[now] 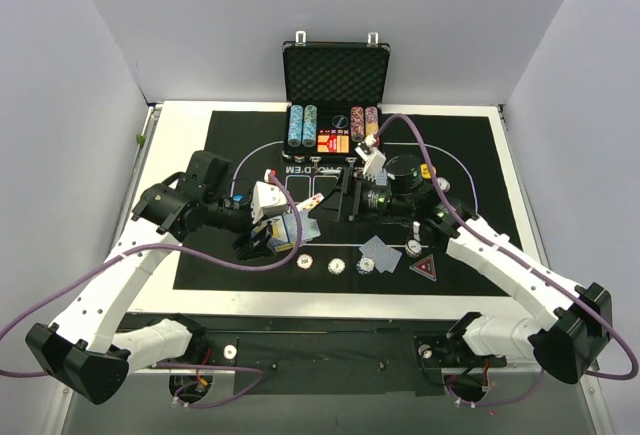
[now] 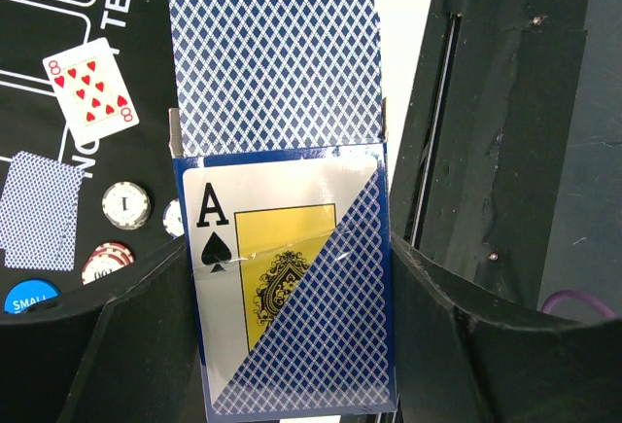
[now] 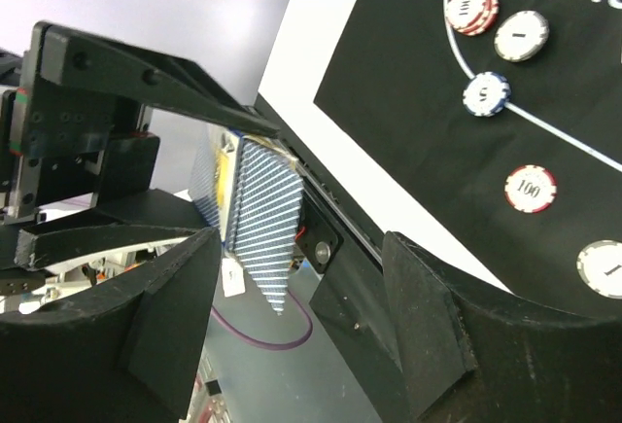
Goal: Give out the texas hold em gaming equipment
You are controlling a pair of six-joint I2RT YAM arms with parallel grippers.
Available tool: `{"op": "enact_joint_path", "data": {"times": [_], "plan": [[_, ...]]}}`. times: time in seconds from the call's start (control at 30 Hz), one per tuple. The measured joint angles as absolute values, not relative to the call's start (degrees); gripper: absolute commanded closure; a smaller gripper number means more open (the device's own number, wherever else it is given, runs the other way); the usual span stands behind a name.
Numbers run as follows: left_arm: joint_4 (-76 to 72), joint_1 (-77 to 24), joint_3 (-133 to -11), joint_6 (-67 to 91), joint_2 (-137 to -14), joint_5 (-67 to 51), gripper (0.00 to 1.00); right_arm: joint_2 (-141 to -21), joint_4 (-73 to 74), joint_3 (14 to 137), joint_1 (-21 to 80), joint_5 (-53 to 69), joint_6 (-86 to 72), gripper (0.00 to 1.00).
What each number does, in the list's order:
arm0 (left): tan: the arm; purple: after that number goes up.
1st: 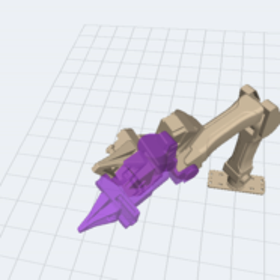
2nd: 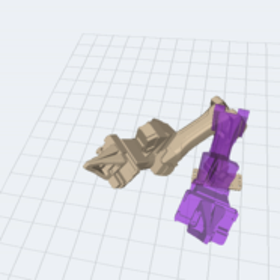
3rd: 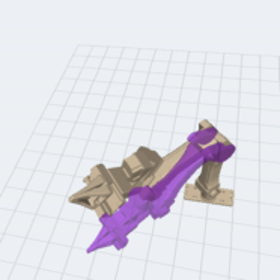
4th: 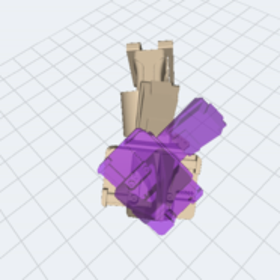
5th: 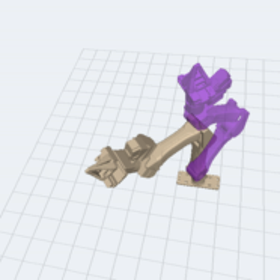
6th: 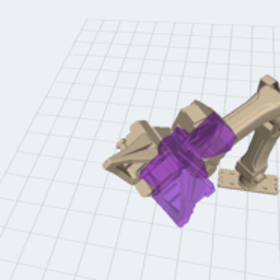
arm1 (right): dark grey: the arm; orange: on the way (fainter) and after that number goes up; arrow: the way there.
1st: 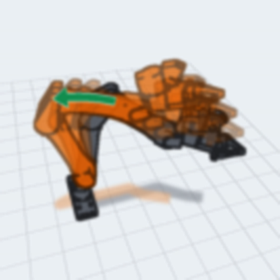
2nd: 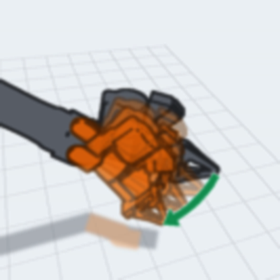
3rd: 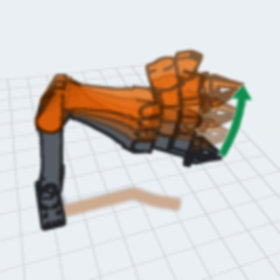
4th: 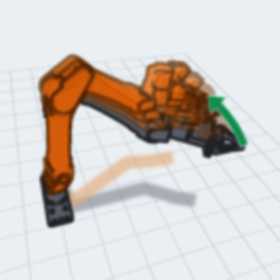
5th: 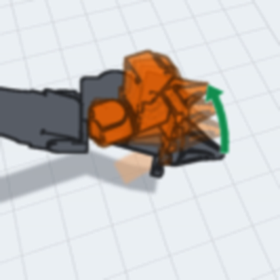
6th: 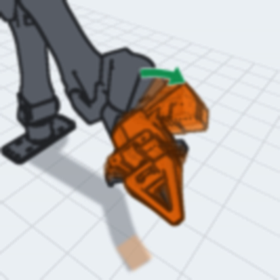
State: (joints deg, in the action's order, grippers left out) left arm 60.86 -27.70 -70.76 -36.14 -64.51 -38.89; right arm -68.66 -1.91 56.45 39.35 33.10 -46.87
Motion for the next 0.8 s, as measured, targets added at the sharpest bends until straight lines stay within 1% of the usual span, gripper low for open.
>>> {"op": "enact_joint_path", "data": {"times": [0.17, 0.33, 0.43, 0.57, 0.63, 0.67, 0.77, 0.8], "plan": [[60.8, -27.7, -70.8, -36.1, -64.5, -38.9, 0.94, -70.0, -2.3, 57.9, 42.5, 32.9, -46.9, 0.39], [60.6, -27.7, -70.8, -36.1, -64.5, -38.9, 0.94, -72.5, -2.4, 58.0, 43.5, 33.0, -47.0, 0.50], [60.6, -27.7, -70.8, -36.1, -64.5, -38.9, 0.94, -73.0, -2.3, 58.0, 43.5, 33.0, -47.1, 0.53], [60.6, -27.7, -70.9, -36.1, -64.5, -38.9, 0.94, -73.0, -2.1, 57.9, 43.0, 33.1, -46.9, 0.59], [60.6, -27.7, -70.9, -36.1, -64.5, -38.9, 0.94, -72.7, -1.6, 57.6, 42.1, 33.3, -46.7, 0.66], [60.6, -27.7, -71.0, -36.1, -64.5, -38.9, 0.94, -72.5, -1.5, 57.4, 41.5, 33.4, -46.7, 0.68], [60.6, -27.7, -71.0, -36.1, -64.5, -38.9, 0.93, -71.4, -1.3, 56.8, 40.0, 33.6, -46.7, 0.79], [60.6, -27.7, -71.0, -36.1, -64.5, -38.9, 0.94, -70.8, -1.2, 56.7, 39.6, 33.7, -46.8, 0.81]]}}
